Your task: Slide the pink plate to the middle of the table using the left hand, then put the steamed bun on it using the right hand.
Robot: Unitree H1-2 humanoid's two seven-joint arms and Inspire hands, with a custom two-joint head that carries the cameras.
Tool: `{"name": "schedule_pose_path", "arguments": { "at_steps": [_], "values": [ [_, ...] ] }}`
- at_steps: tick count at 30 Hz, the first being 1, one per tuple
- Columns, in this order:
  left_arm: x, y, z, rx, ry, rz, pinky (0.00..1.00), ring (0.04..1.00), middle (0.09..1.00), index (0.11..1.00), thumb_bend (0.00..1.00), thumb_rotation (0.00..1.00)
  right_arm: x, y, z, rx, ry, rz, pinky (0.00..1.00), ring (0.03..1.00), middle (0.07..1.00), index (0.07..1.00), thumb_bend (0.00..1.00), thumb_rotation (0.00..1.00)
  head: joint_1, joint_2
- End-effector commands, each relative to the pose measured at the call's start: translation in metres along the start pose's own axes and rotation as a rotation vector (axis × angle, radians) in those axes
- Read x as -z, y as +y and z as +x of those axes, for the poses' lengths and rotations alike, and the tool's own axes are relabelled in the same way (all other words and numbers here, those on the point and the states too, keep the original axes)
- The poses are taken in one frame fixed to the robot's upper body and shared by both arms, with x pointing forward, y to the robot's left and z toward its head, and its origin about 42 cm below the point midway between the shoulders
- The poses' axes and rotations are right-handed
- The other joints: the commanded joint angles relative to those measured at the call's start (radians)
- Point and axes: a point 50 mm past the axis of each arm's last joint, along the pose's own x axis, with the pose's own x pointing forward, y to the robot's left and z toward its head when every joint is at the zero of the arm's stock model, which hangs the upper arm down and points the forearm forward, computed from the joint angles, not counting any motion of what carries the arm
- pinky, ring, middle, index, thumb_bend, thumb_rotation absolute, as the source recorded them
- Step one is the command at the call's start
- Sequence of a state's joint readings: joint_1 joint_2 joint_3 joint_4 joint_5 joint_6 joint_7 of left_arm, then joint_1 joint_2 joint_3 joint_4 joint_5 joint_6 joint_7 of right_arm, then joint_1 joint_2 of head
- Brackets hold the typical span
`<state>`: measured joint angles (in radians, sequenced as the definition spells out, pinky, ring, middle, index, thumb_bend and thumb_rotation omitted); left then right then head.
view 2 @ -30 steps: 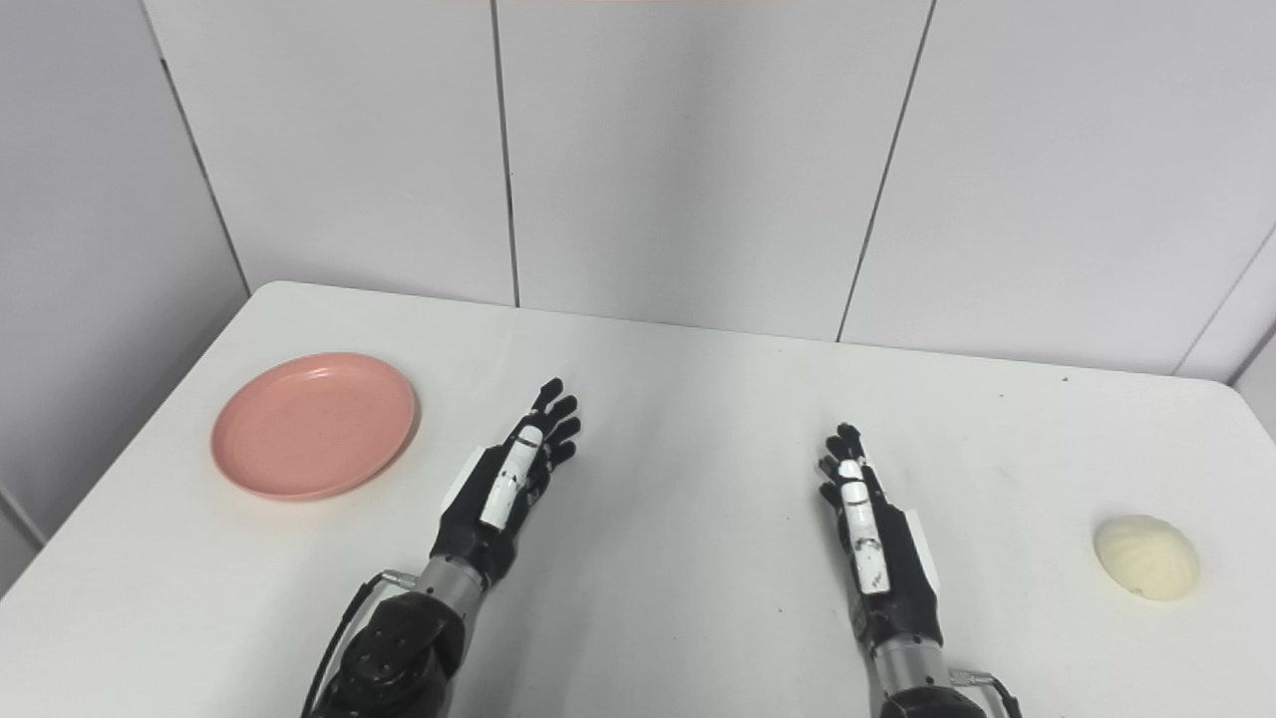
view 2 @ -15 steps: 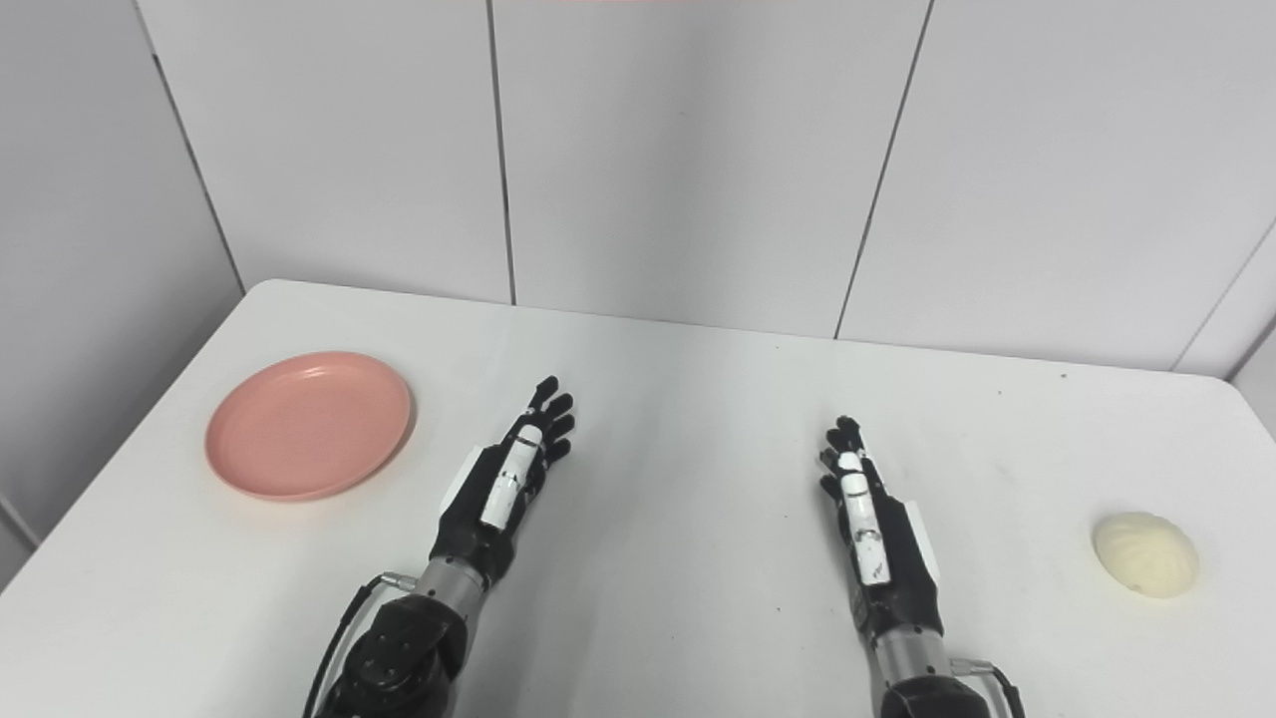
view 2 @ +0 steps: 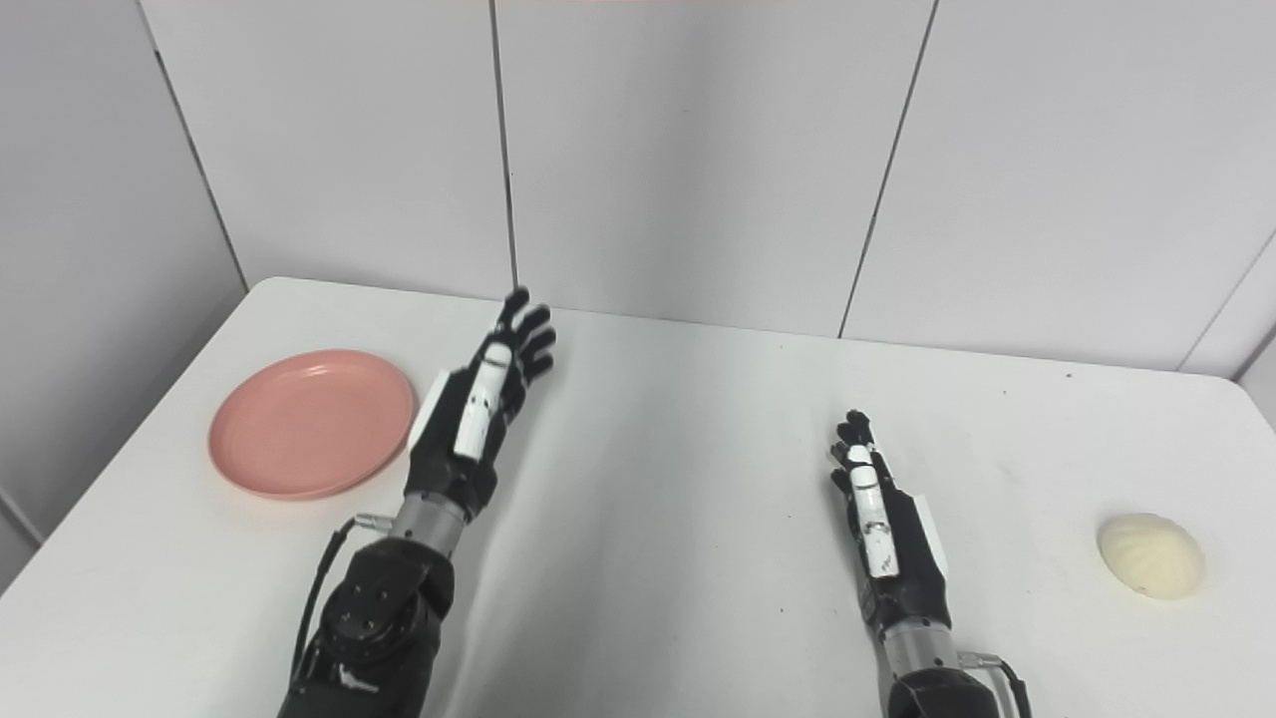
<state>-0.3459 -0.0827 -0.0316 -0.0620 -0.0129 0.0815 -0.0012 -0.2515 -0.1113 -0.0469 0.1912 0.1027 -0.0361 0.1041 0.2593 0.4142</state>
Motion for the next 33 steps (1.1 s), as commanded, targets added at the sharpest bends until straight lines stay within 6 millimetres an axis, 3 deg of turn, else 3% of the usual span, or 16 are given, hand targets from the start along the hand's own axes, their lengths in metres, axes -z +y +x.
{"name": "schedule_pose_path", "arguments": {
  "at_steps": [1,8,13,19,25,33],
  "values": [
    [-0.027,-0.001,0.01,-0.011,-0.087,0.006,0.99,0.942,0.948,0.946,0.45,1.0,0.022,-0.005,-0.016,0.012,0.041,0.007,0.99,0.968,0.973,0.978,0.16,1.0,-0.001,0.001],
    [-0.066,0.024,0.003,-0.072,-0.201,0.018,0.99,0.925,0.939,0.93,0.45,1.0,0.023,-0.009,-0.016,0.02,0.042,0.005,0.98,0.965,0.969,0.976,0.16,1.0,0.01,-0.003],
    [-0.083,0.042,-0.003,-0.136,-0.269,0.028,0.93,0.904,0.919,0.92,0.46,1.0,0.022,-0.011,-0.017,0.018,0.044,-0.002,0.98,0.962,0.969,0.975,0.16,1.0,0.019,-0.004],
    [-0.102,0.057,-0.009,-0.198,-0.328,0.036,0.94,0.917,0.929,0.925,0.45,1.0,0.022,-0.015,-0.017,0.019,0.033,-0.021,0.98,0.961,0.967,0.971,0.15,1.0,0.03,-0.001],
    [-0.109,0.079,-0.012,-0.252,-0.363,0.013,0.95,0.93,0.94,0.938,0.46,1.0,0.022,-0.017,-0.016,0.006,0.028,-0.024,0.99,0.966,0.97,0.975,0.16,1.0,0.044,-0.003],
    [-0.101,0.127,-0.013,-0.378,-0.373,0.023,0.95,0.937,0.946,0.945,0.47,1.0,0.02,-0.019,-0.017,0.013,0.032,-0.025,0.99,0.968,0.976,0.975,0.14,1.0,0.065,-0.002]
  ]
}}
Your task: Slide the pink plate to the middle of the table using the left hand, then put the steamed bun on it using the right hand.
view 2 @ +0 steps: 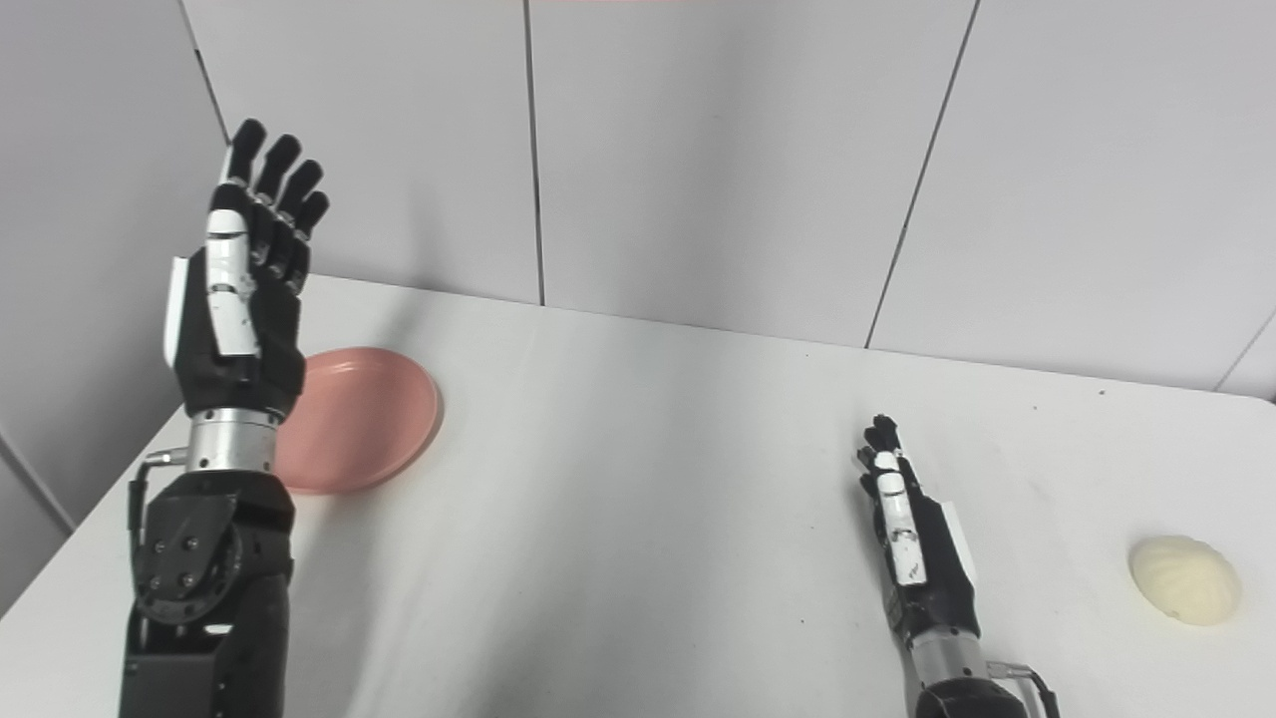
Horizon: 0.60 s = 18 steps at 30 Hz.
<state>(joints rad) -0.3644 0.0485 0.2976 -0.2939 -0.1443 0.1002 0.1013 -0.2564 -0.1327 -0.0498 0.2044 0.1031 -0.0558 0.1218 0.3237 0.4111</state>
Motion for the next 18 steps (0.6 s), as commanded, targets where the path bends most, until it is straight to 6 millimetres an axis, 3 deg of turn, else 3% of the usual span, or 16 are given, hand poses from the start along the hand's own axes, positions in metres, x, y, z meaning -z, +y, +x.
{"name": "schedule_pose_path", "arguments": {
  "at_steps": [1,11,18],
  "values": [
    [-0.015,0.004,0.015,-0.011,-0.102,-0.01,0.95,0.938,0.947,0.946,0.47,1.0,0.02,-0.01,-0.018,0.023,0.043,-0.005,0.99,0.969,0.977,0.975,0.14,1.0,0.001,0.001],
    [-0.004,0.047,0.023,-0.123,-0.088,0.031,0.95,0.942,0.956,0.951,0.49,1.0,0.018,-0.01,-0.018,0.019,0.04,-0.006,1.0,0.976,0.981,0.979,0.13,1.0,0.005,0.005],
    [0.003,0.07,0.027,-0.178,-0.062,0.01,0.98,0.96,0.965,0.958,0.45,1.0,0.017,-0.01,-0.018,0.02,0.038,-0.006,1.0,0.98,0.984,0.984,0.11,1.0,0.011,0.008]
  ]
}}
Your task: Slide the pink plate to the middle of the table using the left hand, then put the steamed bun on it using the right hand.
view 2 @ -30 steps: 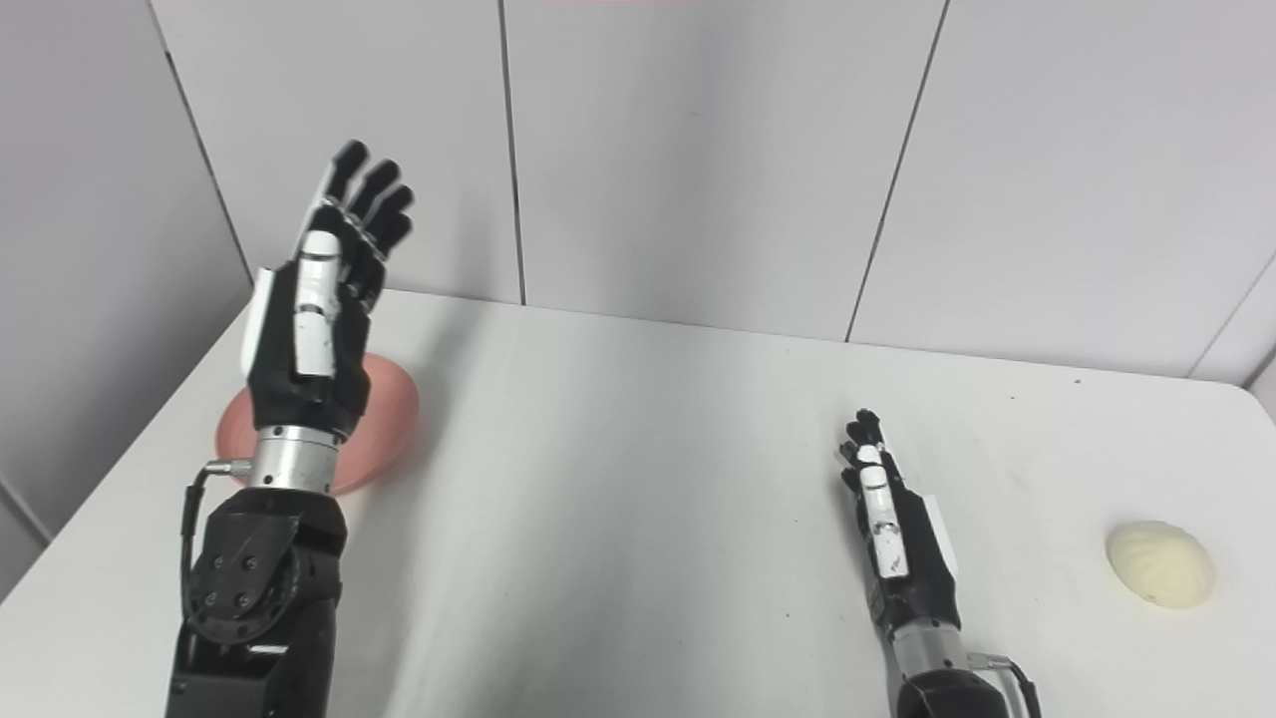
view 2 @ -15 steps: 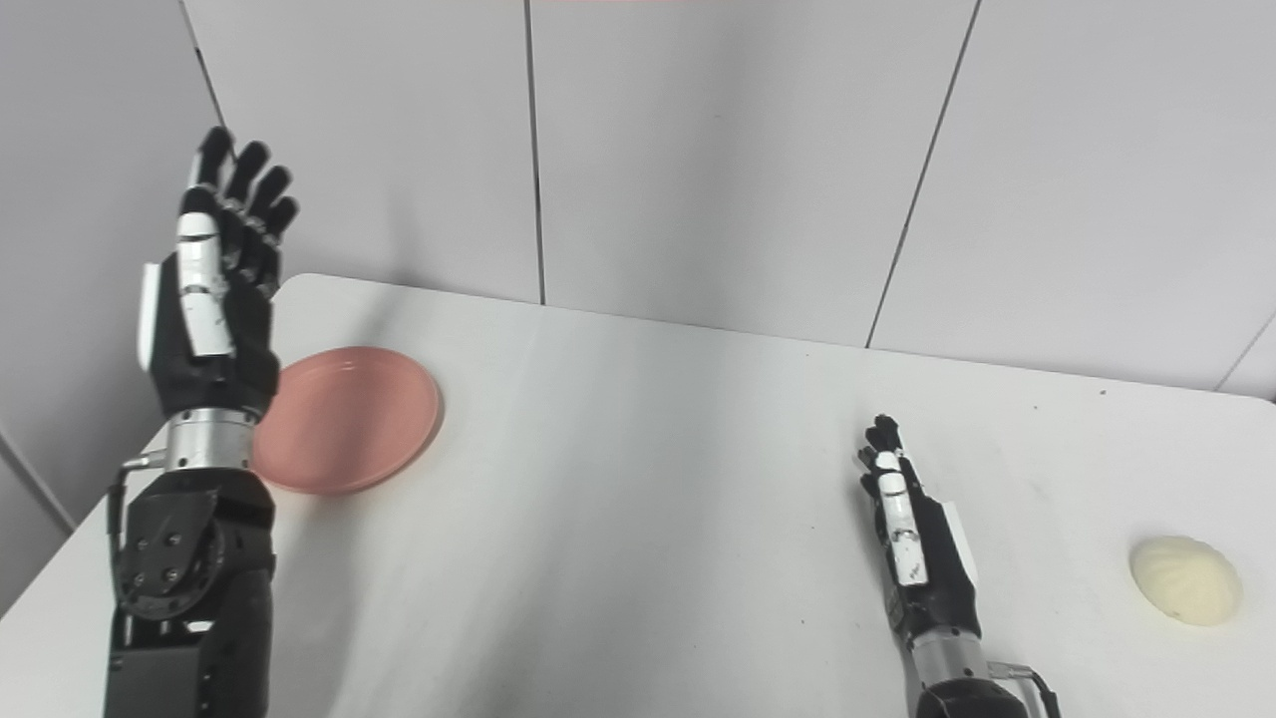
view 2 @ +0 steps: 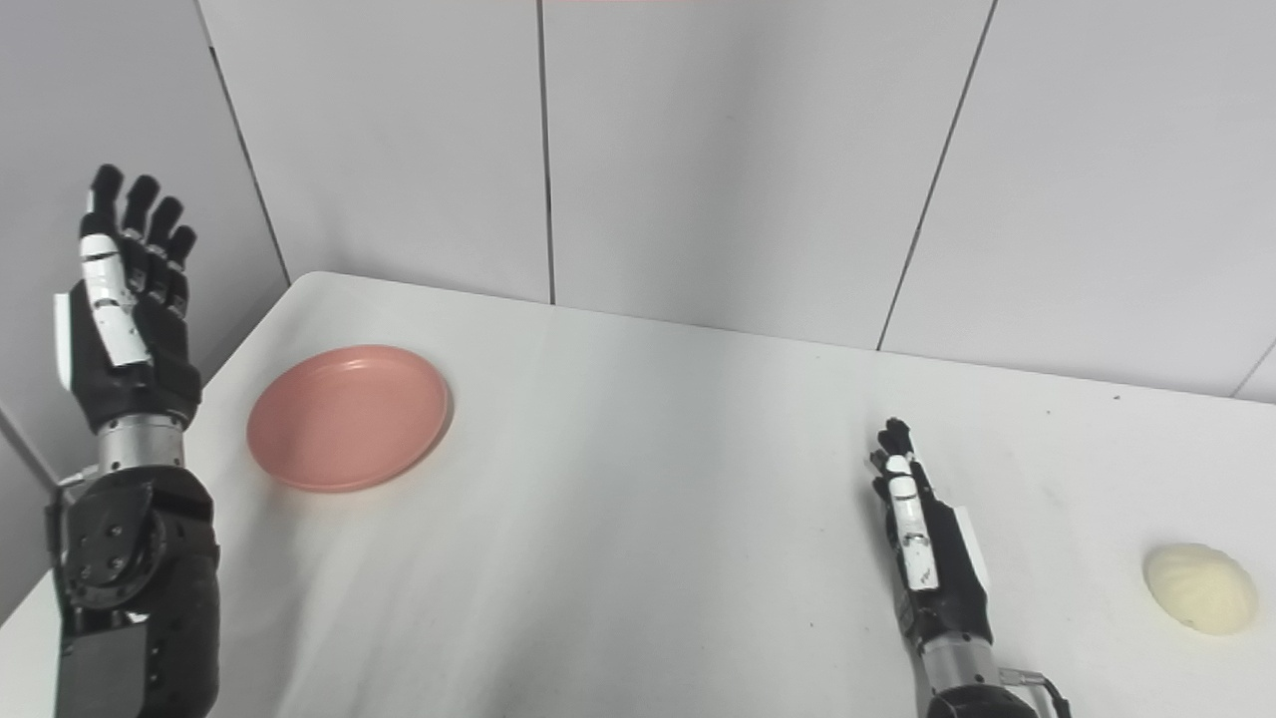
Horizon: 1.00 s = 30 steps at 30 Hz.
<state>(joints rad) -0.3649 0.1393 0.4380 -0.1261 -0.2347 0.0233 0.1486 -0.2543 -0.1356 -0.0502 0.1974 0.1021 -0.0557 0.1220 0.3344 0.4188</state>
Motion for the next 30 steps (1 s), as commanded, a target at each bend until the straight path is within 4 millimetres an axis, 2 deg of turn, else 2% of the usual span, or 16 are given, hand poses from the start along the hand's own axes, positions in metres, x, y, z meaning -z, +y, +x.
{"name": "schedule_pose_path", "arguments": {
  "at_steps": [1,8,16,23,30],
  "values": [
    [-0.016,0.0,0.016,0.007,-0.083,-0.016,0.98,0.959,0.965,0.958,0.44,1.0,0.019,-0.009,-0.018,0.019,0.043,0.0,1.0,0.981,0.985,0.985,0.11,1.0,0.002,0.002],
    [-0.006,0.015,0.021,-0.02,-0.041,0.005,0.97,0.953,0.959,0.958,0.46,1.0,0.018,-0.009,-0.019,0.026,0.041,-0.012,0.99,0.97,0.976,0.976,0.12,1.0,0.0,0.007],
    [0.02,0.03,0.029,-0.055,0.054,-0.005,0.98,0.954,0.964,0.962,0.4,1.0,0.018,-0.009,-0.019,0.02,0.038,-0.006,1.0,0.978,0.982,0.983,0.13,1.0,-0.001,0.013],
    [0.043,0.041,0.033,-0.079,0.135,-0.01,0.97,0.938,0.948,0.943,0.41,1.0,0.016,-0.007,-0.019,0.016,0.034,-0.001,1.0,0.979,0.984,0.986,0.12,1.0,-0.001,0.017],
    [0.058,0.047,0.034,-0.098,0.198,-0.015,0.98,0.938,0.938,0.94,0.41,1.0,0.016,-0.008,-0.02,0.019,0.041,0.0,1.0,0.978,0.983,0.983,0.13,1.0,-0.001,0.019]
  ]
}}
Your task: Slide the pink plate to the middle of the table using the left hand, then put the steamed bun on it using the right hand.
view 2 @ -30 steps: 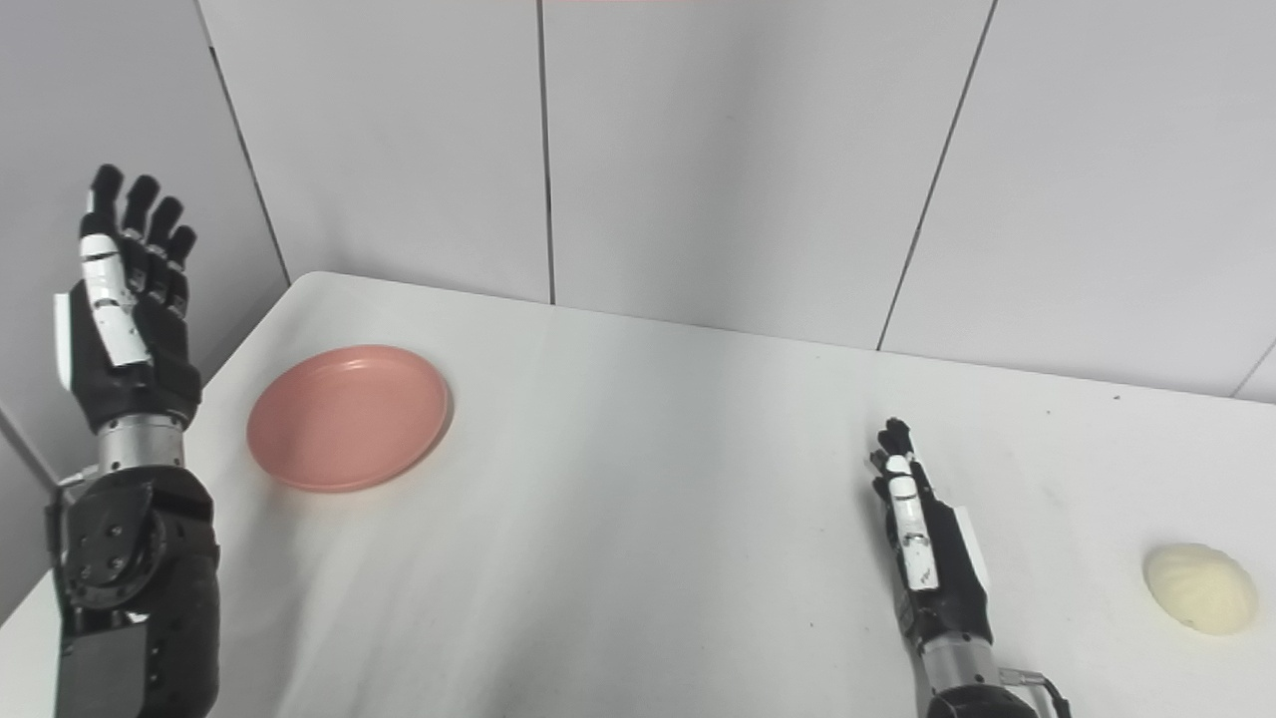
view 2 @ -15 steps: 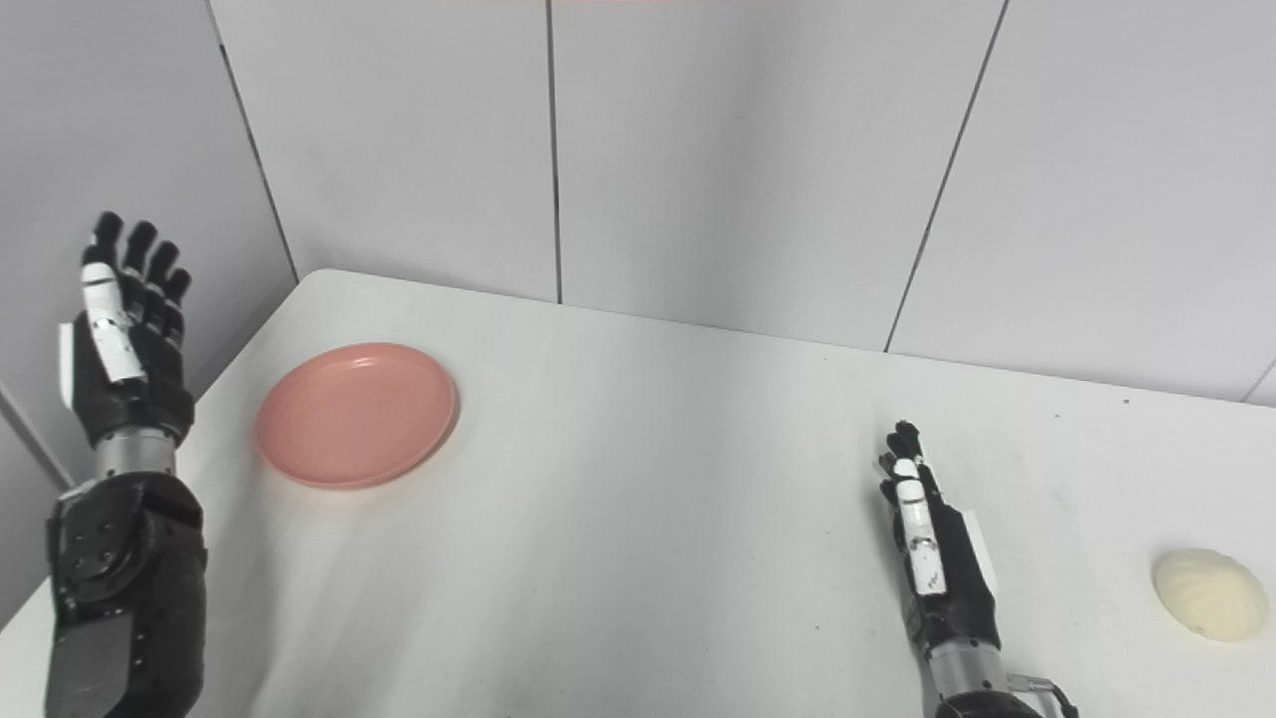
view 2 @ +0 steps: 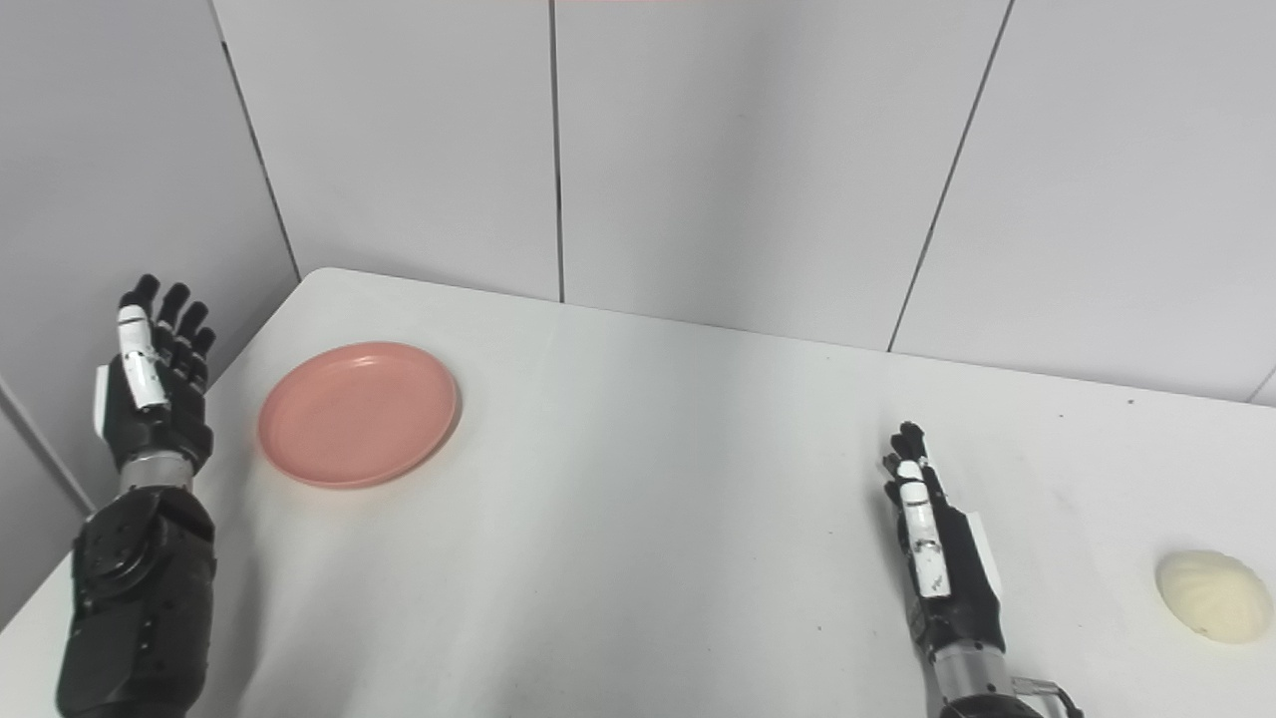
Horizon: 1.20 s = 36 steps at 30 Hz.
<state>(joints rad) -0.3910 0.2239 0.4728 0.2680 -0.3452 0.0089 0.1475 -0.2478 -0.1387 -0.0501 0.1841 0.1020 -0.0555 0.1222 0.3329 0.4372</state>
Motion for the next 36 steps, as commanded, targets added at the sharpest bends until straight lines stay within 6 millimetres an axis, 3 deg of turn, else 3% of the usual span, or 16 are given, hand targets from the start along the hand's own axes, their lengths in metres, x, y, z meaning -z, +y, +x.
{"name": "schedule_pose_path", "arguments": {
  "at_steps": [1,14,22,36],
  "values": [
    [-0.026,-0.009,0.017,0.031,-0.092,-0.008,0.98,0.937,0.937,0.939,0.4,1.0,0.018,-0.006,-0.018,0.019,0.046,0.005,1.0,0.977,0.981,0.981,0.14,1.0,0.0,0.001],
    [-0.004,-0.005,0.022,0.003,-0.005,0.0,0.99,0.921,0.925,0.93,0.39,0.96,0.018,-0.006,-0.018,0.019,0.039,-0.003,0.99,0.97,0.976,0.978,0.13,1.0,0.0,0.003],
    [0.015,-0.012,0.017,0.031,0.078,0.036,0.95,0.907,0.92,0.914,0.37,1.0,0.019,-0.005,-0.017,0.018,0.04,0.004,1.0,0.975,0.979,0.98,0.13,1.0,-0.002,0.004],
    [0.066,-0.03,0.007,0.095,0.248,0.078,0.91,0.896,0.908,0.903,0.35,1.0,0.018,-0.003,-0.018,0.018,0.046,0.008,0.99,0.971,0.974,0.975,0.15,1.0,-0.01,0.006]
  ]
}}
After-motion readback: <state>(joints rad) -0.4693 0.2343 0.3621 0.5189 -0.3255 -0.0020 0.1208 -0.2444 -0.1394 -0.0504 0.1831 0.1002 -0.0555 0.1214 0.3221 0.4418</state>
